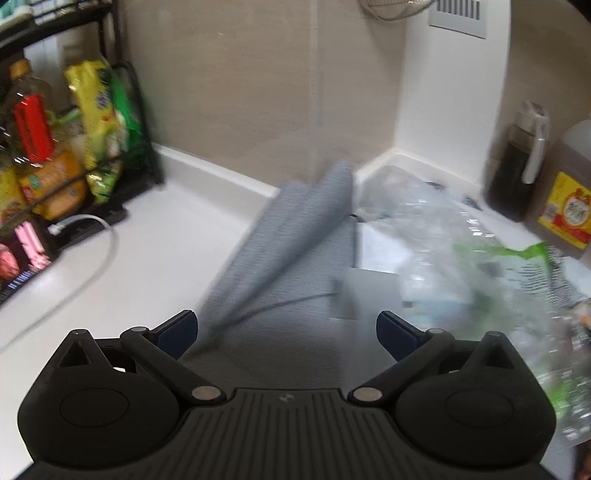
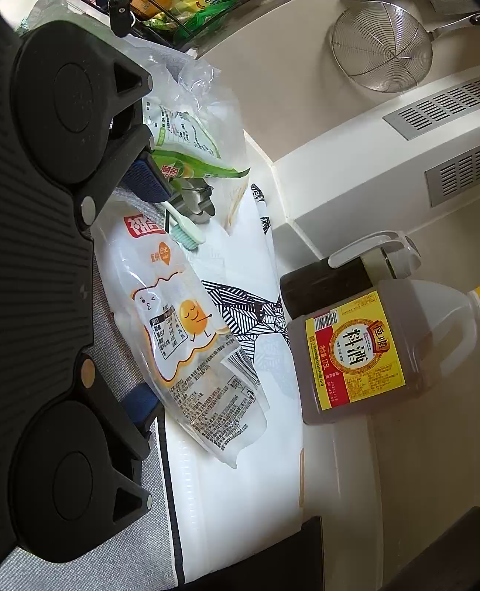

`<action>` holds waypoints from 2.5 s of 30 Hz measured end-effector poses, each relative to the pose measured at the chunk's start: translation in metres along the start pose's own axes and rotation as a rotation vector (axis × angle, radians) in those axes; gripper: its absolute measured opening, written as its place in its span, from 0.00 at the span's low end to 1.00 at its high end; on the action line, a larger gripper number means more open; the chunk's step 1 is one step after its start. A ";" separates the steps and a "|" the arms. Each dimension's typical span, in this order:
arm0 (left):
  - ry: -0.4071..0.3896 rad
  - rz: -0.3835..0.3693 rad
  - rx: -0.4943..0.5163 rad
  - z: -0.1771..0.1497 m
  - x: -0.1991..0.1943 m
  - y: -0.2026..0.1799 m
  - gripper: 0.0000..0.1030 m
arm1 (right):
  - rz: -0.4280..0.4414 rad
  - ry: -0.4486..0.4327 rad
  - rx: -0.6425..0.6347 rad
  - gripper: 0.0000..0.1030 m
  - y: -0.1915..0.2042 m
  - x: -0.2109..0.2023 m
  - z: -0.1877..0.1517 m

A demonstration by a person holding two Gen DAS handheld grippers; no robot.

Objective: Collect trash
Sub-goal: 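Grasp the translucent plastic sheet with the left gripper and lift it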

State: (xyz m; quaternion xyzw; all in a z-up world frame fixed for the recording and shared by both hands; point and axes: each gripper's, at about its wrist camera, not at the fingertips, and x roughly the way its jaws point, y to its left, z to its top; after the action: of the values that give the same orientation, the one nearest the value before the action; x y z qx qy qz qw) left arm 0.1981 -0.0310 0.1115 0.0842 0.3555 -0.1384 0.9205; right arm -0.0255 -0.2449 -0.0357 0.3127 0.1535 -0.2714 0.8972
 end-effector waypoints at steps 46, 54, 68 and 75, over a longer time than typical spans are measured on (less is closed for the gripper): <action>0.086 -0.026 -0.073 0.002 0.014 0.016 1.00 | -0.015 0.001 -0.030 1.00 0.003 0.001 -0.002; 0.104 0.039 -0.207 0.009 0.027 0.060 1.00 | -0.016 0.002 -0.033 1.00 0.003 0.002 -0.002; 0.015 0.029 0.230 0.011 0.029 -0.007 1.00 | -0.018 0.003 -0.036 1.00 0.004 0.002 -0.002; 0.042 0.084 0.151 0.027 0.045 0.002 1.00 | -0.018 0.003 -0.036 1.00 0.004 0.002 -0.002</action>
State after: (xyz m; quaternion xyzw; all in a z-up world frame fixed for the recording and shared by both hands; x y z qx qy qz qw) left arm 0.2476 -0.0444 0.1010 0.1709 0.3593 -0.1240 0.9090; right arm -0.0220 -0.2417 -0.0363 0.2952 0.1626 -0.2764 0.9000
